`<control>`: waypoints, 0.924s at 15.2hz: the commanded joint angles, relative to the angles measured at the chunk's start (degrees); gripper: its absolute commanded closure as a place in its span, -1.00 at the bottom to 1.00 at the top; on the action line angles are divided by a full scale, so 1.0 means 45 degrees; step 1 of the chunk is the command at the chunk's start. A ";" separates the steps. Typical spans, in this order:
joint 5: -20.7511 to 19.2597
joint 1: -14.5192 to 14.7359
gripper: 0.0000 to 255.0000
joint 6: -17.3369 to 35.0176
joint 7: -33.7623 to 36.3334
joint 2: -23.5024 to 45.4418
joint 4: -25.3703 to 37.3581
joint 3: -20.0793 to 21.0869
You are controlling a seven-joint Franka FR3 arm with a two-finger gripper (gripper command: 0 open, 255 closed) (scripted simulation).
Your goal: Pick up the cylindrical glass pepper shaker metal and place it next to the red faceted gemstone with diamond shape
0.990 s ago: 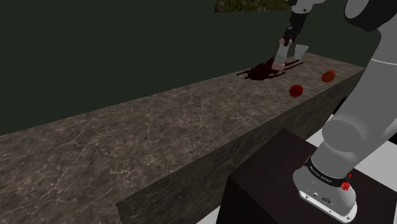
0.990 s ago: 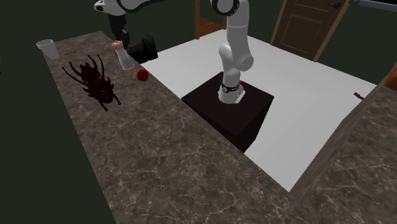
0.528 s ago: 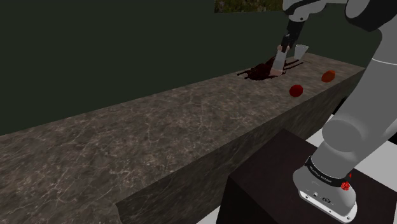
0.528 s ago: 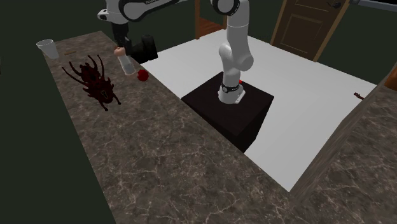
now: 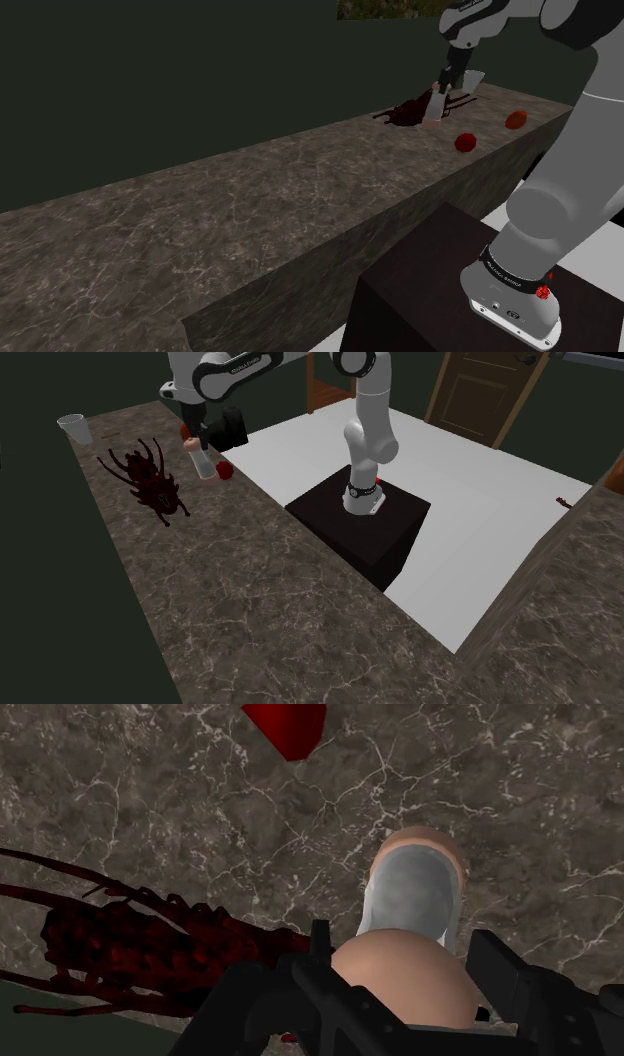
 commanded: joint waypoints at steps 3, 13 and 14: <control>0.0047 -0.0005 1.00 0.0656 0.0019 0.0125 -0.0535 0.0013; 0.0307 -0.0078 1.00 0.2253 -0.0052 0.0674 -0.1633 0.0061; 0.0343 -0.0088 1.00 0.2409 -0.0066 0.0744 -0.1726 0.0069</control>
